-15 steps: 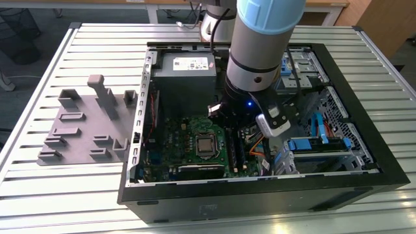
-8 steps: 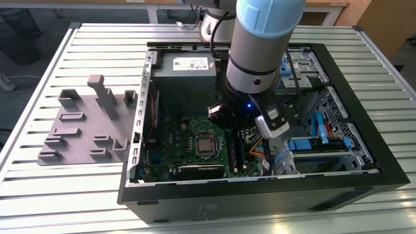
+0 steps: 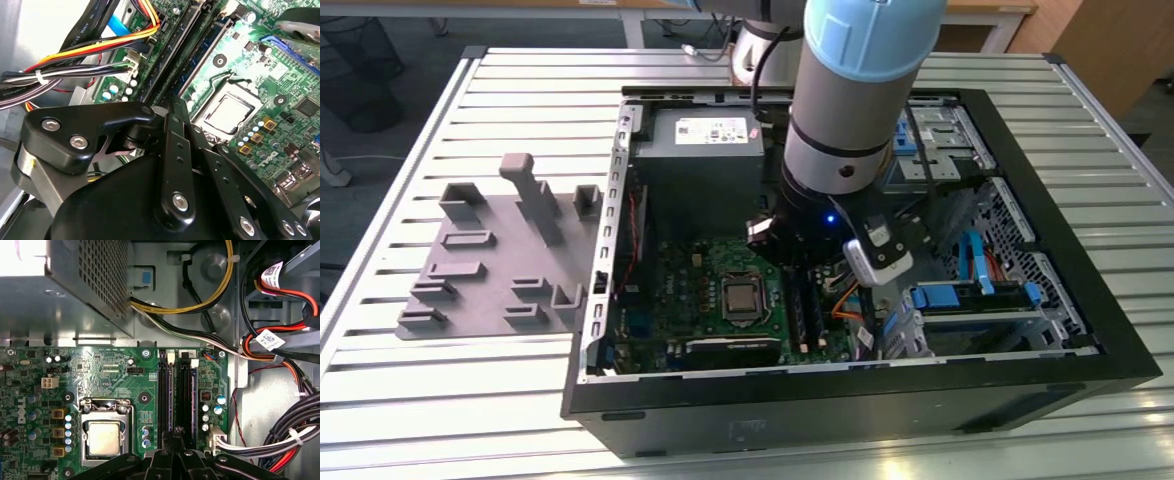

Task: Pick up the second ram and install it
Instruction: 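Press down the second ram until it locks into place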

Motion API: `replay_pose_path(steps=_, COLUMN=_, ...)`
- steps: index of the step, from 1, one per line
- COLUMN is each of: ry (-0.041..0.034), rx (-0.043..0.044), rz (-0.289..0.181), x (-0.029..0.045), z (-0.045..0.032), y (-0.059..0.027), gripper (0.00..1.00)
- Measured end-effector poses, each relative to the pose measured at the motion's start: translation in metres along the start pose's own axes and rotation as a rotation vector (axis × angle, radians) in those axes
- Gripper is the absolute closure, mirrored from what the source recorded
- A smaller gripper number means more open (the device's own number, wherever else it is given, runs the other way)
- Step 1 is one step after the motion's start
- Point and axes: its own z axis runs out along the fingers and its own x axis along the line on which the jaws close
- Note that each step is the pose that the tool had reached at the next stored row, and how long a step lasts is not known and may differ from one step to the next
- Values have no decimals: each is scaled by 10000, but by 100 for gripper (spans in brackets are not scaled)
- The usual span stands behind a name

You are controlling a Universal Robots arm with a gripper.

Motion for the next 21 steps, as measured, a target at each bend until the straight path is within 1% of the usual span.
replay_pose_path(steps=3, ry=3, rx=7, rz=0, x=0, z=24, y=-1, gripper=89)
replay_pose_path(steps=6, ry=-2, rx=-3, rz=0, x=0, z=16, y=0, gripper=89)
replay_pose_path(steps=8, ry=-10, rx=-32, rz=0, x=-1, z=-28, y=4, gripper=89)
replay_pose_path(steps=10, ry=-1, rx=-3, rz=0, x=1, z=-104, y=1, gripper=89)
replay_pose_path(steps=13, ry=-1, rx=-2, rz=-1, x=2, z=-161, y=1, gripper=89)
replay_pose_path(steps=21, ry=-1, rx=-3, rz=-1, x=2, z=-170, y=2, gripper=89)
